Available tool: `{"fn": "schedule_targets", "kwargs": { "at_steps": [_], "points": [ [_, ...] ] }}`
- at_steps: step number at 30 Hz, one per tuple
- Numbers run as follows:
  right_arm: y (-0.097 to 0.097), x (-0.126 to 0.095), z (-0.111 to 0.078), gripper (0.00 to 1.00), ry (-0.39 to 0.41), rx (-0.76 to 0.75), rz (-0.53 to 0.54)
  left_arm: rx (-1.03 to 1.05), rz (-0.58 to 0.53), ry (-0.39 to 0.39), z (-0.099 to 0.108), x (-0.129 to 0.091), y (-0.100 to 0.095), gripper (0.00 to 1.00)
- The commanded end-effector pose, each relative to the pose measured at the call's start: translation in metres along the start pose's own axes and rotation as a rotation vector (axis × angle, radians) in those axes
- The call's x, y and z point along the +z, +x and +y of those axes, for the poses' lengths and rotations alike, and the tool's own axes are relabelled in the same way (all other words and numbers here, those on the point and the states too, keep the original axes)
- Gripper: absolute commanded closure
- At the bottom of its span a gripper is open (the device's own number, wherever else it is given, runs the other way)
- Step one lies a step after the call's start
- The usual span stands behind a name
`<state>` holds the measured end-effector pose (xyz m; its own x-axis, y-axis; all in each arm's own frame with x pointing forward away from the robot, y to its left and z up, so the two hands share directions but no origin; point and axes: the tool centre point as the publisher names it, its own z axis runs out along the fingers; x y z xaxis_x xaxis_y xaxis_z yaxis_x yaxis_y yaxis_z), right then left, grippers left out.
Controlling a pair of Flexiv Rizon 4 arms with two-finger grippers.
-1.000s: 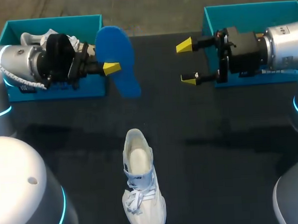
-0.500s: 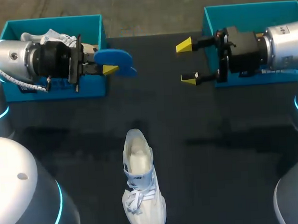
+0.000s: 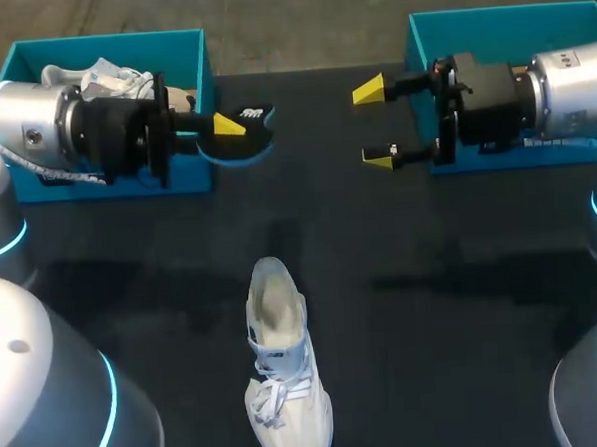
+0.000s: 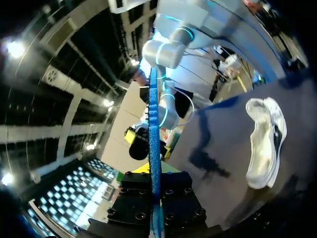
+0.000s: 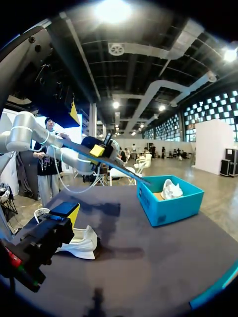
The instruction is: Take the shoe out of the shoebox, open the shoe tongue, remove and reinsert the insole, then place the shoe into the shoebox
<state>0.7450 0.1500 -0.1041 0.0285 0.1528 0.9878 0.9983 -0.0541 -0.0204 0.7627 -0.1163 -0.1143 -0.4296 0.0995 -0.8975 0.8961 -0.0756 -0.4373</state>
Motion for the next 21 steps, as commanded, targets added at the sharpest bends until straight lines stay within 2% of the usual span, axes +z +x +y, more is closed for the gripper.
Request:
{"fn": "schedule_targets", "kwargs": {
  "at_steps": [1,21],
  "points": [
    [-0.0004,0.0021,0.0004,0.00,-0.001,0.000,0.001,0.478,0.003,-0.057,-0.0065,0.0041,0.0026,1.00],
    [-0.0004,0.0021,0.0004,0.00,-0.001,0.000,0.001,0.501,-0.028,-0.054,-0.0050,0.0076,0.0069,1.00]
  ]
}}
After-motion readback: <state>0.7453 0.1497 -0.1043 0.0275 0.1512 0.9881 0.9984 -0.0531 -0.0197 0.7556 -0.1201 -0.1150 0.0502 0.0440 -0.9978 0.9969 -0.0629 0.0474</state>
